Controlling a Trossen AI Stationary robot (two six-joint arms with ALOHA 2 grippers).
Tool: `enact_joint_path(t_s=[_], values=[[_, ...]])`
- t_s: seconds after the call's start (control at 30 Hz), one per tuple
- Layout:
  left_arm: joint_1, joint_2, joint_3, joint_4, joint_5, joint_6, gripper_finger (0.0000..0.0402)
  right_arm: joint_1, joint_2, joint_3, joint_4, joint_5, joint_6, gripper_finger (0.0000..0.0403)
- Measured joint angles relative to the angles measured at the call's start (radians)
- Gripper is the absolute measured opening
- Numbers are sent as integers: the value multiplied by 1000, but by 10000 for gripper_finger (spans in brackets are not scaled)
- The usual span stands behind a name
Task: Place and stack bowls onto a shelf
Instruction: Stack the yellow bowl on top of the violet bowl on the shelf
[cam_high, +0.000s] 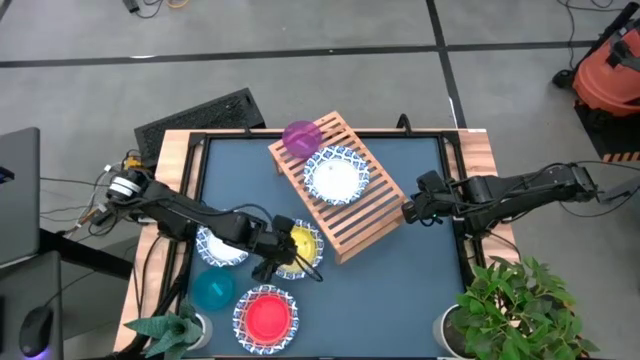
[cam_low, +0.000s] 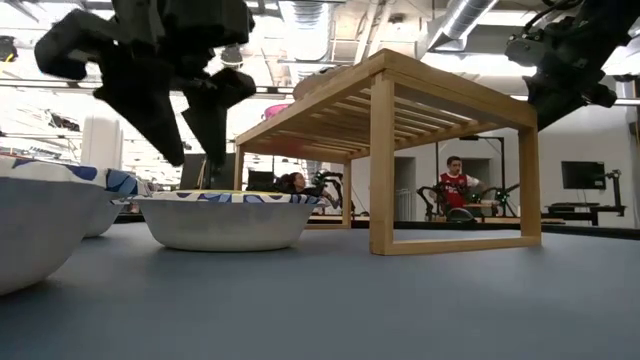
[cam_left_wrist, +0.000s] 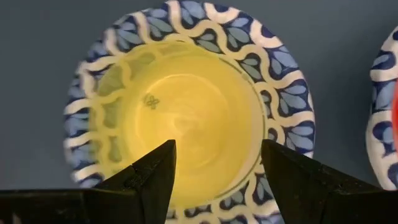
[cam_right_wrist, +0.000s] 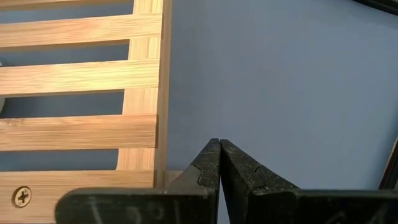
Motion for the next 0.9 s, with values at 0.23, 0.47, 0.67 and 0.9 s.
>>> enact_joint_path(t_s=[0.23,0.47,0.67,0.9], values=[[3,83,13,16,2,19,222,0,0,0,0,-4,6,36],[20,97,14,11,36,69,215,0,0,0,0,-4,7,36],[37,115,14,9,73,72,156,0,0,0,0,-4,7,36],[39,115,14,-2,90,81,64,0,0,0,-1,-4,7,36]])
